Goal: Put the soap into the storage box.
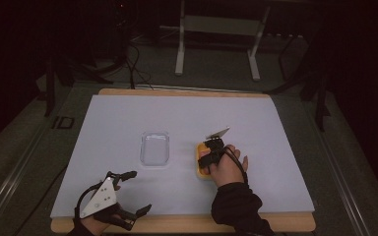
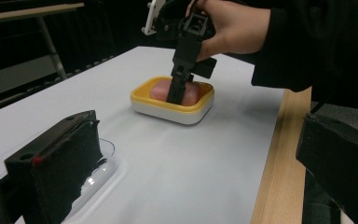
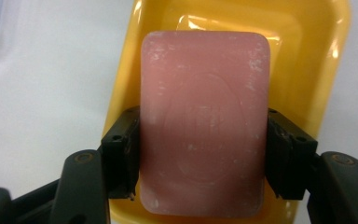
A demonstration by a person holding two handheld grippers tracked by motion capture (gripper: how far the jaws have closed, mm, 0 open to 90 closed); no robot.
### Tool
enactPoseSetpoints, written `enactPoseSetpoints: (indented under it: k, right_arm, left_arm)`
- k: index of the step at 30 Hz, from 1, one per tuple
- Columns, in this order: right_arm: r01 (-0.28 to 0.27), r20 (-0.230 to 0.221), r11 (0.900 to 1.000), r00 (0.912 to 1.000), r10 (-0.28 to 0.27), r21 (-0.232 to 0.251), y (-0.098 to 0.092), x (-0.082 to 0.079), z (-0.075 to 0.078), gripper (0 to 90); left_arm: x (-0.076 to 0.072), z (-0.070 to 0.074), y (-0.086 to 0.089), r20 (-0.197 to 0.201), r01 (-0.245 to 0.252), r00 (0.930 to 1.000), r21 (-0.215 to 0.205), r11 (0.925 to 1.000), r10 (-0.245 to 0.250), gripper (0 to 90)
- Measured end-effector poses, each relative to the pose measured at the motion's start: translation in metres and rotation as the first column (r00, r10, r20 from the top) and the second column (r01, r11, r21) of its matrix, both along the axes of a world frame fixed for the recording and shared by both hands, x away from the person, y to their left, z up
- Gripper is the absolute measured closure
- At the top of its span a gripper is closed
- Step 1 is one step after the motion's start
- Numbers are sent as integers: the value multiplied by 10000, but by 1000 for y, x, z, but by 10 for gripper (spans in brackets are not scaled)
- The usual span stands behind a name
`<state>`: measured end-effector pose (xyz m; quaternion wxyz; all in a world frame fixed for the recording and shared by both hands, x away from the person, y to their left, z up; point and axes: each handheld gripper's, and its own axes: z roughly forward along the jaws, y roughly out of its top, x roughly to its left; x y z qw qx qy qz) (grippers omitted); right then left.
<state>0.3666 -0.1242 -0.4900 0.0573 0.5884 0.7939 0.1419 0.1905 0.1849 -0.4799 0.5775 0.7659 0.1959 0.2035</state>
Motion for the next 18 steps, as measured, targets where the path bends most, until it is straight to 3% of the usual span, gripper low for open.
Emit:
enactPoseSetpoints:
  k: [6,17,18]
  right_arm:
    - [-20,82,9999,10000,21,-111,2,0,-1,372]
    - [-612,-255,9979,9978,617,217,-5,2,4,330]
    - [-643,240,9974,9977,636,311,-5,0,11,257]
  left_arm:
    - [0,0,0,4,4,10000,38,10000,-4,6]
    - [1,0,0,-20,-11,10000,62,10000,11,6]
    - [1,0,-1,-26,-8,10000,67,10000,8,6]
